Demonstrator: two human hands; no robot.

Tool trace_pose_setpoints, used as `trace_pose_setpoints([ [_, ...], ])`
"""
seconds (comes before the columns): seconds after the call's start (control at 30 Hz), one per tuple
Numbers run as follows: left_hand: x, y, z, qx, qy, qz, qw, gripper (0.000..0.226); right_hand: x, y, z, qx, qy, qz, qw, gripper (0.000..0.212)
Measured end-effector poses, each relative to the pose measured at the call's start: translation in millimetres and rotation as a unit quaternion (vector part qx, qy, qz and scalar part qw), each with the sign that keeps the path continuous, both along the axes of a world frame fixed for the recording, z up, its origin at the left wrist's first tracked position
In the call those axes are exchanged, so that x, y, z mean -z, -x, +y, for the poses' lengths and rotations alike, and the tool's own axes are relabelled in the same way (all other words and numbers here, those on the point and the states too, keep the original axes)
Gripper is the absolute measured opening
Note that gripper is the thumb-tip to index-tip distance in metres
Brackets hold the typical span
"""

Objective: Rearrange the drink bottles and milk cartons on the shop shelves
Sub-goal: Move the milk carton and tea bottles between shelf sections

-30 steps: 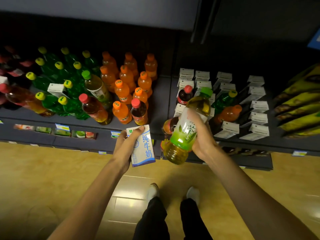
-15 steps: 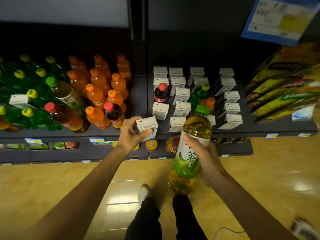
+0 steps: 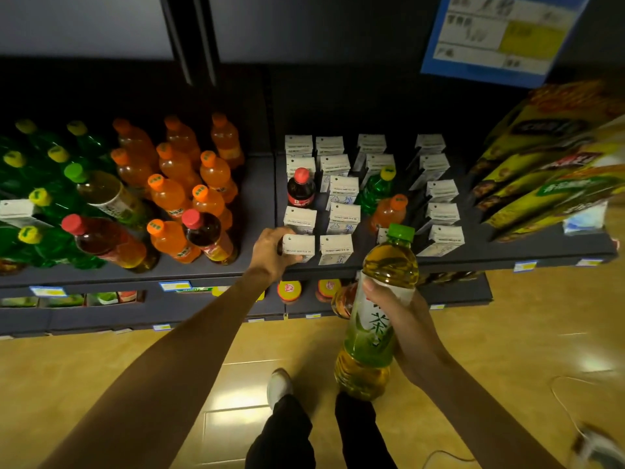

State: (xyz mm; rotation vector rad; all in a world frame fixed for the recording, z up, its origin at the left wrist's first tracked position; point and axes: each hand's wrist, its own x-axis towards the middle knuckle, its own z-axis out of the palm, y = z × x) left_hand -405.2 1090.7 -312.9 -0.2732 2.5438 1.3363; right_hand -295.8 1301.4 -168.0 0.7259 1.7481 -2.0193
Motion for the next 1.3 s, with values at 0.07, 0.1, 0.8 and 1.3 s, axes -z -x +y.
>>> trace_pose_setpoints([
  [0.07, 8.5, -0.7, 0.1, -0.014, -0.013, -0.007, 1.0, 0.056, 1.4, 1.4, 0.6, -0.003, -0.002, 0.005, 1.0, 0.054],
  [0.1, 13.0, -0.9, -0.7, -0.023, -0.02, -0.008, 0.999, 0.056, 1.7, 1.8, 0.8, -0.004, -0.001, 0.007, 1.0, 0.058],
  [0.8, -88.9, -136.0, 27.5, 0.025, -0.107, 0.064, 0.992, 0.093, -67.6, 13.9, -19.4, -0.174, 0.138, -0.053, 0.974, 0.069],
  [1.3, -172.2, -183.5, 103.3, -0.302, -0.453, -0.065, 0.837, 0.081, -99.3, 39.8, 58.1, -0.237, 0.114, -0.034, 0.964, 0.077],
])
